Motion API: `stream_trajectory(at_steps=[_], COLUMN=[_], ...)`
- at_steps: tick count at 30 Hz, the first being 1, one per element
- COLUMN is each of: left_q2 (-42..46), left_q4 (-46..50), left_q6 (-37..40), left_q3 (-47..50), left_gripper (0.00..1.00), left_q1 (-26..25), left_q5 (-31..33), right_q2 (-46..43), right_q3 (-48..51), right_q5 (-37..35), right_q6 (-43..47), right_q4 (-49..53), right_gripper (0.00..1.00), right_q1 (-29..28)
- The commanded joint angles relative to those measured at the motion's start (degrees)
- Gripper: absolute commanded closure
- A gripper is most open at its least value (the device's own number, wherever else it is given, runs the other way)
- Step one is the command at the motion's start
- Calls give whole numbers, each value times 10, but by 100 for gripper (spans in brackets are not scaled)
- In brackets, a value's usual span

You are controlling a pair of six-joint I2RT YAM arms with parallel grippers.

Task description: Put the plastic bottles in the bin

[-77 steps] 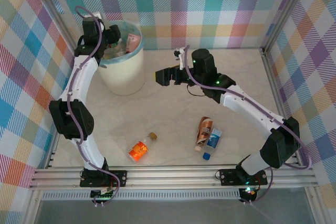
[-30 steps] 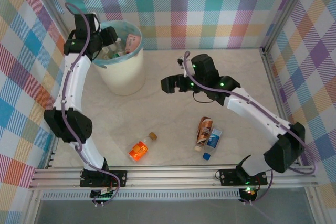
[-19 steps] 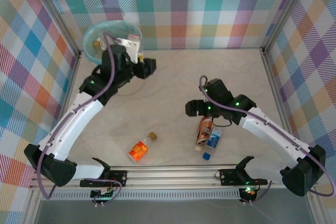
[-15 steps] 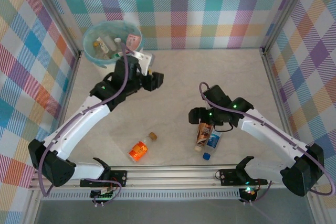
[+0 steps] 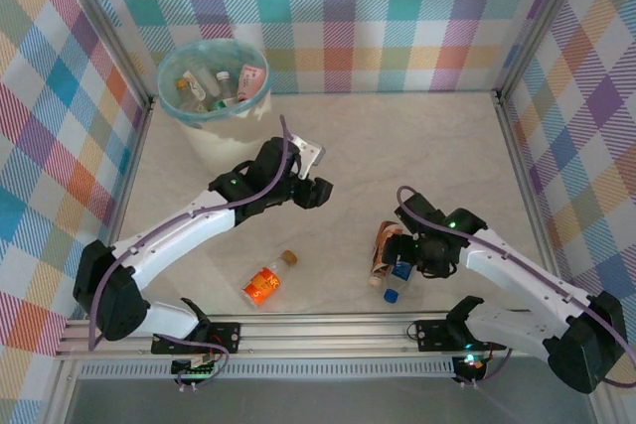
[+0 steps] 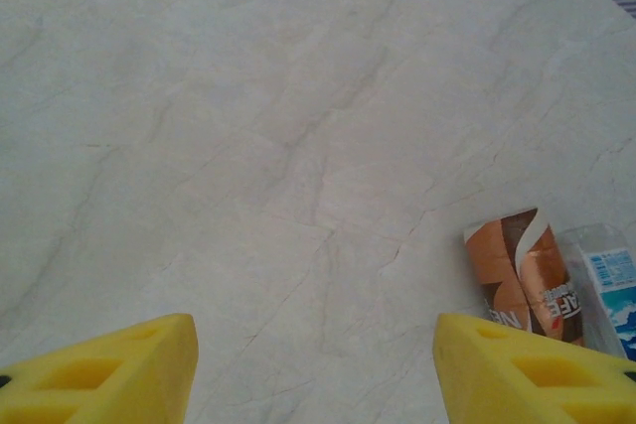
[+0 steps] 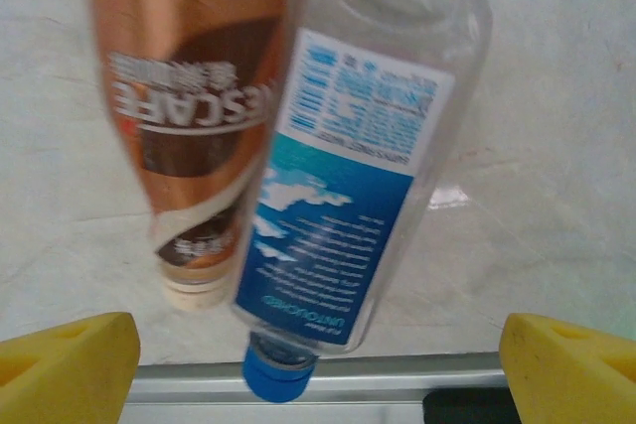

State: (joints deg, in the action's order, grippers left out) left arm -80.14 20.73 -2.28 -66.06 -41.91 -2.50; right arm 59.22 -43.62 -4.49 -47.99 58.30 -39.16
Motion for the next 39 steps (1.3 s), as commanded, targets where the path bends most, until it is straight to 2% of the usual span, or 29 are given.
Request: stream_trajectory(at_steps=[1,9,19,24,31,39], left_q2=[-11,-17,-34,-41,-61,-70], left_q4=[-12,-11,-1,6,28,40], left_q6=[-5,-1,4,2,-20,-60], left_q3=[-27,-38,-57,-72,-112,-139], left_gripper=[36,35,35,35,34,33], left_q1=[-8,-8,-8,-8,-8,-8], left_q5=[-6,14,19,19,17,8], right_q2=[8,61,81,53,-24,-46], right_q3=[24,48,87,82,45,-34], right_q5=[18,30,73,58,-3,-9], right_q6=[-26,-23,10,18,31,66], right_q4=[-17,-47,-112,-89,-27,-15], right_gripper=[9,15,30,35,43,43], right_q1=[-2,0,54,65,66,66])
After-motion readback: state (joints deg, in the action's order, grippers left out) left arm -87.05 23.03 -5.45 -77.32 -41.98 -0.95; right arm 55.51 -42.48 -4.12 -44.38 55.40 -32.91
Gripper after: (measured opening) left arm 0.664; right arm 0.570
